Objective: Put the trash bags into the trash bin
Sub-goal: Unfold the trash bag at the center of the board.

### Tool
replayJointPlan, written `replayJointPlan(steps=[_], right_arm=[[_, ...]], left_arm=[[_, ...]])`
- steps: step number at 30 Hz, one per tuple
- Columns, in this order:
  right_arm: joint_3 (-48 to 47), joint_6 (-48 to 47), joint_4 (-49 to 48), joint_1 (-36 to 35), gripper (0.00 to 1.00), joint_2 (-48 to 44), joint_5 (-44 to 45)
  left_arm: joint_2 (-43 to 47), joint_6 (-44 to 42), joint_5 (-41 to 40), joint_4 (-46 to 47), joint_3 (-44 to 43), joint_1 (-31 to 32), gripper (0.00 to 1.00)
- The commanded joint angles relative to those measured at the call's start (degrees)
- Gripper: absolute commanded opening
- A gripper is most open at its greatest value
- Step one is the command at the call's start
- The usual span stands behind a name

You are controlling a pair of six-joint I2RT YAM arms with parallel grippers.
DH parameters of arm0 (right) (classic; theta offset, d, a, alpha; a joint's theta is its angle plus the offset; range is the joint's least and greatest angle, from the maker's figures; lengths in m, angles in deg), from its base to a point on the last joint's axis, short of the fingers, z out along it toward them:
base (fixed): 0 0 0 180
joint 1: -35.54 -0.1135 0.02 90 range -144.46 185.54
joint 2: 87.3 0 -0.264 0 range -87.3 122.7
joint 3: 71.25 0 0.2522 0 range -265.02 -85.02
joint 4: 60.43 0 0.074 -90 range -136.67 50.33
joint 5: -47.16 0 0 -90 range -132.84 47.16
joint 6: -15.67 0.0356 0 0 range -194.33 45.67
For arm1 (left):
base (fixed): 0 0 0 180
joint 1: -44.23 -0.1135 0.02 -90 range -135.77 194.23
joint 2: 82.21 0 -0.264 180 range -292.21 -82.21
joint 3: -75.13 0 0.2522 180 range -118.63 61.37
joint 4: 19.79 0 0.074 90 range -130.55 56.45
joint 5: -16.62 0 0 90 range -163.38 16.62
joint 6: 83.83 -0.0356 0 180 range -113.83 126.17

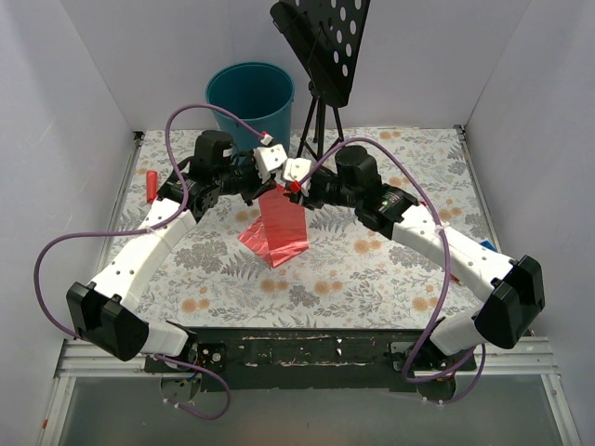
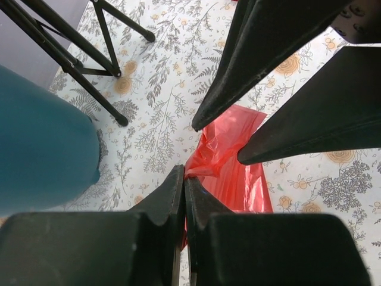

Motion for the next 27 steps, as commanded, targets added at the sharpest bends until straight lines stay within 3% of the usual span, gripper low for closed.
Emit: replayJointPlan(steps=[1,4,7,9,18,27], right_arm=[[3.0,0.9,1.6,-0.1,0.47,-0.3,2.0],[4.6,3.3,0.1,0.2,0.52,-2.5,-1.3],[12.5,9.2,-12.5,1.6,0.59,-8.6,-3.0],[14.6,9.6,-15.6,1.7,0.61,-10.5,-2.9],[12.0,7.4,-15.2,1.6,0.61,-8.5,-3.3],[6.3,3.4,-10.3,1.5,0.61,-7.8,-3.8]], left_arm=[[4.1,2.2,1.8,3.8,-0.5,0.2,0.00],[4.3,3.5,1.5,4.0,-0.6,0.2,0.00],[5.2,3.5,3.8,3.5,0.3,0.2,0.00],[6.5,3.3,5.9,3.5,1.8,0.2,0.00],[7.6,4.6,10.4,2.2,2.7,0.2,0.00],[6.5,1.4,5.8,1.2,2.4,0.2,0.00]])
